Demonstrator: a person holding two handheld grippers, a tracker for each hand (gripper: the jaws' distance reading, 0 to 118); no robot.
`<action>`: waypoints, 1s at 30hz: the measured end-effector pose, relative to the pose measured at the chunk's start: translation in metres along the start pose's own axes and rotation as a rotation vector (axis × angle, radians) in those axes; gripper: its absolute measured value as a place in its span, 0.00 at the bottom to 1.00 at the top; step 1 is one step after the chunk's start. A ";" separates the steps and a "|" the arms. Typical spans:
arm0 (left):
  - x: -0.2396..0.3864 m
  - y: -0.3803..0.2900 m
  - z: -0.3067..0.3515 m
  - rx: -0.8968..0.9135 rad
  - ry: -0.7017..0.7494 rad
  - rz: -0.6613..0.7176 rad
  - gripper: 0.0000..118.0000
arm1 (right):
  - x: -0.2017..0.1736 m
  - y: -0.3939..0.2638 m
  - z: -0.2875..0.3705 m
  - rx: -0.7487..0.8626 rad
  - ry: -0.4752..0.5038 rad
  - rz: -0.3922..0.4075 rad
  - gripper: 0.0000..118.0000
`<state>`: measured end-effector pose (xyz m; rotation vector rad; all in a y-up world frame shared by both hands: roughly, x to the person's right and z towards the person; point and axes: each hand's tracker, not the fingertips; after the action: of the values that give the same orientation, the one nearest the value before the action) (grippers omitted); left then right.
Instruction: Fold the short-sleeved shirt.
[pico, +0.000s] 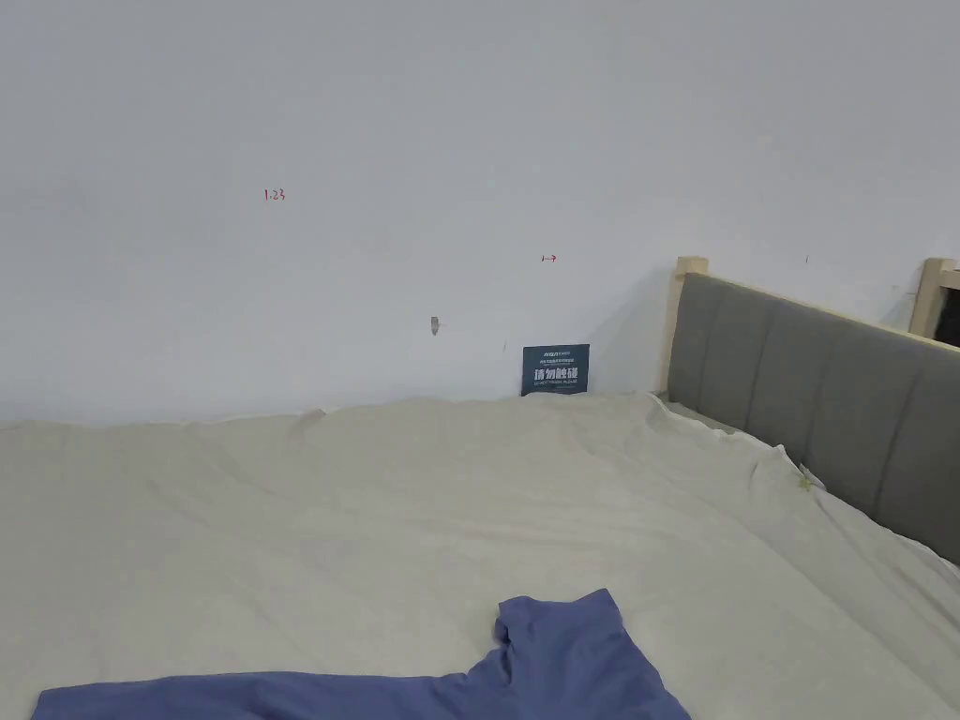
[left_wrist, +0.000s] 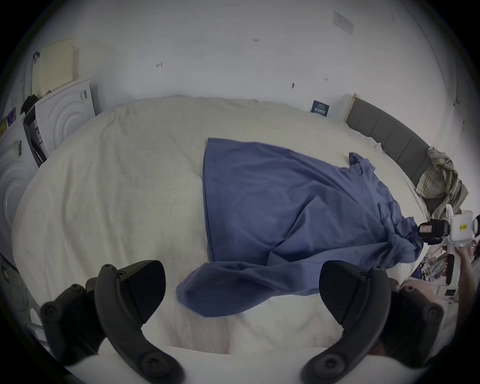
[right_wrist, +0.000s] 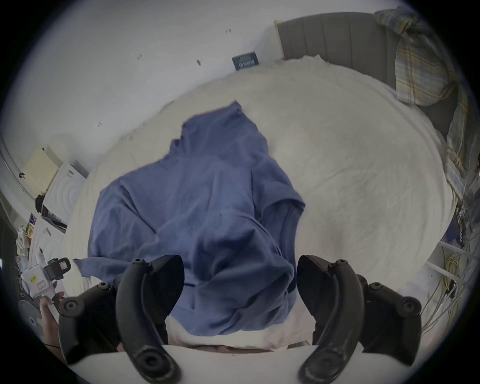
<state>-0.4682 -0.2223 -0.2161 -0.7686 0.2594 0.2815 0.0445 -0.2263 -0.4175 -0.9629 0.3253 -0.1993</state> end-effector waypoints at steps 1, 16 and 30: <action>0.003 0.001 0.007 0.019 -0.002 -0.004 0.99 | -0.002 0.001 0.010 0.007 0.022 0.002 0.78; 0.033 0.010 0.071 0.318 -0.085 -0.085 0.00 | -0.048 0.063 0.080 0.401 0.136 0.176 0.00; 0.017 -0.007 0.041 0.246 -0.012 -0.050 0.00 | -0.009 0.210 -0.178 -0.282 -0.133 0.031 0.92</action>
<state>-0.4448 -0.1953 -0.1890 -0.5290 0.2578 0.2024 -0.0228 -0.2434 -0.6844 -1.2430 0.2491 -0.0607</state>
